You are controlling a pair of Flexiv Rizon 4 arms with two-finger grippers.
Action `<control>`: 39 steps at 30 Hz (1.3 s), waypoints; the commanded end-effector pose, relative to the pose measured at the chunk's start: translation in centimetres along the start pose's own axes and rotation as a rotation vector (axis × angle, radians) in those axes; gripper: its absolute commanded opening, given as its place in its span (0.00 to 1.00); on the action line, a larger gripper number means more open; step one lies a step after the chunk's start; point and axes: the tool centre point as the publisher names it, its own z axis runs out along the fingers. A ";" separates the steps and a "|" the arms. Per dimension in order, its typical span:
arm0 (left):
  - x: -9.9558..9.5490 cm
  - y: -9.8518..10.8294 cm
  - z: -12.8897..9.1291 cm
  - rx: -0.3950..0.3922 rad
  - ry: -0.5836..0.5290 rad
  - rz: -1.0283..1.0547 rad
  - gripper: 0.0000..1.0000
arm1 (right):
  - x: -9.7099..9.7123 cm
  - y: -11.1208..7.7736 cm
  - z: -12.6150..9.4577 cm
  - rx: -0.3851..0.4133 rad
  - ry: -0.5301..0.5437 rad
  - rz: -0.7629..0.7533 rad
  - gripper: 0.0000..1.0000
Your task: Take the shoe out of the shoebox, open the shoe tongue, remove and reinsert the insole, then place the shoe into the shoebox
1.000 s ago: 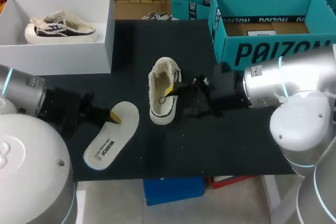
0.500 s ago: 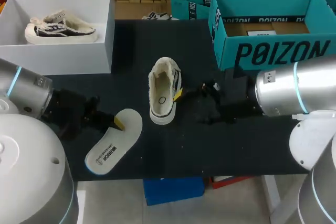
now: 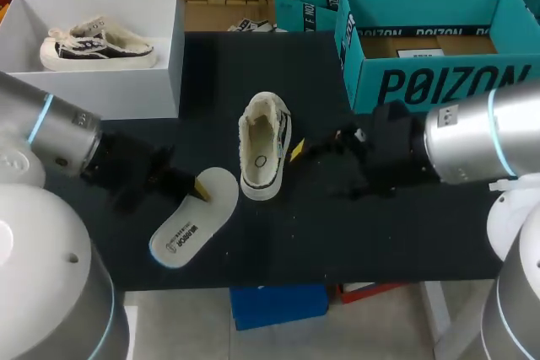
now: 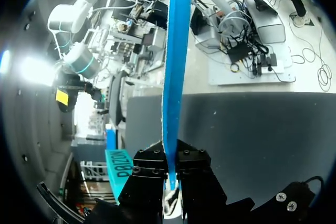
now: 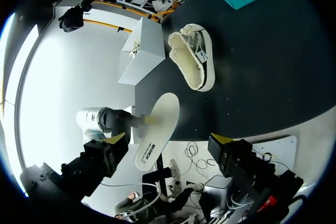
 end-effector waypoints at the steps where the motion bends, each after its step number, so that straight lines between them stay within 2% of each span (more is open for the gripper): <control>1: -0.6 1.8 1.7 0.016 0.007 0.004 0.00 | 0.2 0.0 -0.3 0.002 -0.011 0.000 1.00; 7: -1.1 3.6 3.2 0.019 0.013 0.002 0.00 | 0.2 0.0 -0.3 0.002 -0.011 0.000 1.00; 18: -0.7 7.4 5.3 0.024 0.014 -0.045 0.00 | 0.2 0.0 -0.3 0.002 -0.011 0.000 1.00; 39: -1.2 12.5 8.4 0.030 0.049 -0.052 0.00 | 0.2 0.0 -0.3 0.002 -0.011 0.000 1.00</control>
